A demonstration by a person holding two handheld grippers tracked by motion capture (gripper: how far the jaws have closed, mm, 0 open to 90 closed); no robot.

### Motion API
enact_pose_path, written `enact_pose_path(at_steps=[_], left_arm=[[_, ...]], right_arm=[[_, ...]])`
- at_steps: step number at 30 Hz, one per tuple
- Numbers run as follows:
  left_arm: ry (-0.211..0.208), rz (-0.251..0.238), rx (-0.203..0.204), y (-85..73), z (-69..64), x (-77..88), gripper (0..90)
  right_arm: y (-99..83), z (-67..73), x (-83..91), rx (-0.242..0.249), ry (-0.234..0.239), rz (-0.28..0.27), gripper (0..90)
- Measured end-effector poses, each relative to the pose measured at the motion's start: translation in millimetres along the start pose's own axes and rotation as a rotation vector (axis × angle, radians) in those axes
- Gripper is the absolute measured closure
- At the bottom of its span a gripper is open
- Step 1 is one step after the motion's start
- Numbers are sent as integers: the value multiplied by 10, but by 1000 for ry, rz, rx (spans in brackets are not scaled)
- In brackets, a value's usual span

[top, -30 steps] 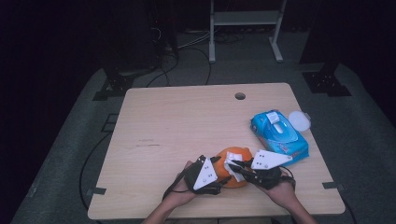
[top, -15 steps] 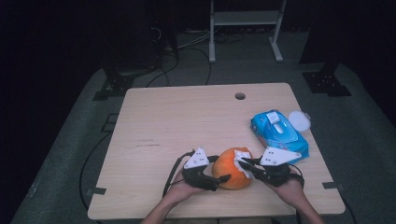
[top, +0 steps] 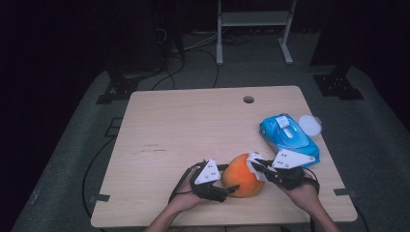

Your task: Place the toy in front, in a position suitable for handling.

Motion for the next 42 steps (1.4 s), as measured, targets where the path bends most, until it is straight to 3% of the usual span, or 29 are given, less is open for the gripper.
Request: enact_pose_path(at_steps=[3, 4, 5, 8, 12, 14, 17, 19, 20, 23, 24, 26, 27, 30, 32, 34, 36, 39, 41, 42], left_arm=[[-27, 12, 111, -1, 22, -57, 125], [-22, 19, 148, 3, 26, -67, 124], [-4, 19, 161, 16, 37, -54, 166], [52, -1, 64, 56, 35, 20, 325], [135, -32, -101, 146, -5, 76, 354], [130, -17, -138, 127, -13, 73, 355], [113, 3, -194, 65, -25, 77, 352], [91, -10, -179, 45, -13, 88, 327], [71, -13, -152, 38, -7, 88, 300], [-20, -55, 6, 62, 25, 93, 212], [-36, -65, 41, 73, 34, 92, 216], [-1, -63, 35, 78, 27, 67, 282], [28, -52, 18, 73, 24, 45, 303], [58, -32, -2, 52, 3, 9, 303], [85, -18, -47, 36, -5, 13, 339], [89, -12, -50, 27, 7, 28, 379], [88, -9, -56, 19, 19, 30, 388], [84, -16, -56, 6, 25, 28, 387], [80, -14, -43, 4, 39, 30, 367], [71, -19, -14, 9, 47, 23, 331]], right_arm=[[-26, 10, -8, -20, 14, -7, 824], [-10, 34, -22, -12, 14, -4, 824], [9, 59, -39, 1, 16, -3, 824], [50, 116, -61, 21, 10, -6, 824], [129, 203, -34, 19, 40, -41, 825], [192, 352, -77, 28, 101, -63, 824], [239, 509, -167, 60, 126, -59, 825], [242, 506, -187, 76, 122, -49, 826], [237, 475, -177, 59, 122, -50, 826], [192, 299, -120, 49, 48, -47, 825], [172, 236, -97, 33, 25, -51, 825], [153, 189, -65, -5, 24, -60, 826], [158, 214, -68, 3, 29, -59, 826], [199, 413, -158, 50, 83, -51, 825], [222, 521, -229, 83, 98, -35, 825], [238, 520, -237, 104, 91, -31, 826], [244, 407, -185, 76, 61, -46, 825], [171, 113, -85, 10, -19, -45, 825], [63, -64, -60, -54, -32, -22, 825], [9, -111, -61, -81, -21, -17, 825]])
Point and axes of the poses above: each handheld gripper's, and its own axes: x roughly backward along the jaws, y roughly out of its top, z roughly to its left, the point moved 5 cm from there along -x, roughly forward along the jaws, and after that the axes turned 2 degrees about -z, right-handed, at the moved point
